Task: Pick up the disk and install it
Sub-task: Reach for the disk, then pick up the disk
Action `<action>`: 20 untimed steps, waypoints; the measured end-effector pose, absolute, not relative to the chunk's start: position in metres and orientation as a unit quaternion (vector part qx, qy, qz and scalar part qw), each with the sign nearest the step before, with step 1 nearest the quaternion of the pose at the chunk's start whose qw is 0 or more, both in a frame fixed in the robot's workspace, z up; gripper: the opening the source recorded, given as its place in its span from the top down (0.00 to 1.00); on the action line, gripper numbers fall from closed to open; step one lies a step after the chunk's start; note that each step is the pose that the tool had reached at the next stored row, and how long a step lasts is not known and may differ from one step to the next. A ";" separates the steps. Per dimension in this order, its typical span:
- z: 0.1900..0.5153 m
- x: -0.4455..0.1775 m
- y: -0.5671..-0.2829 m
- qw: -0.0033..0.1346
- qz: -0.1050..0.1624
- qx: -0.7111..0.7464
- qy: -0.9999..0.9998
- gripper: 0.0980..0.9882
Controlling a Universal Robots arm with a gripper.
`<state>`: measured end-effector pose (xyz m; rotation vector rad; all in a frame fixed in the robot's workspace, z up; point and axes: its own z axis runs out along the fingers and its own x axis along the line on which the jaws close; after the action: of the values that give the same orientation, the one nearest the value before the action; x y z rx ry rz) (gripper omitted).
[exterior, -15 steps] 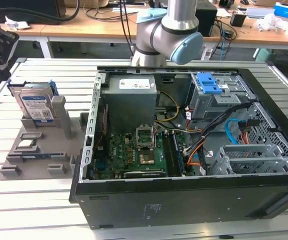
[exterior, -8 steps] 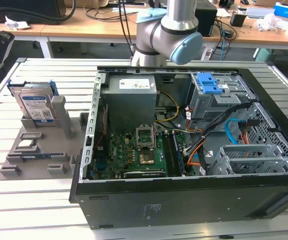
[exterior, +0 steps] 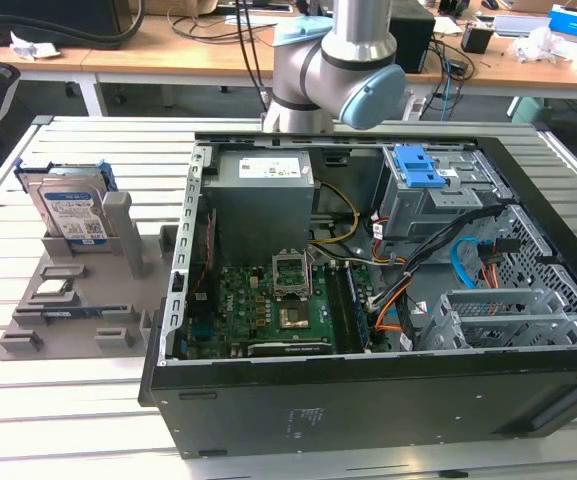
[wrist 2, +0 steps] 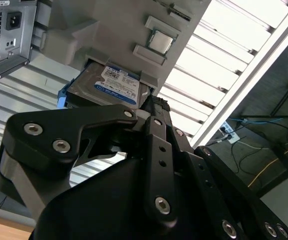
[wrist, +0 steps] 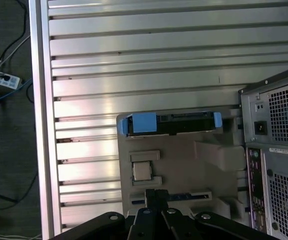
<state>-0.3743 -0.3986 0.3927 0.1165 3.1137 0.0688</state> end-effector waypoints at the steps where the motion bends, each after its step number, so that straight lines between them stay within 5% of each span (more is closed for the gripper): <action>1: 0.393 -0.375 -0.398 0.013 0.022 0.037 0.999 0.99; 20: 0.393 -0.377 -0.387 0.012 0.022 0.037 0.999 0.99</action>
<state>-0.3771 -0.3865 0.3927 0.1165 3.1137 0.0688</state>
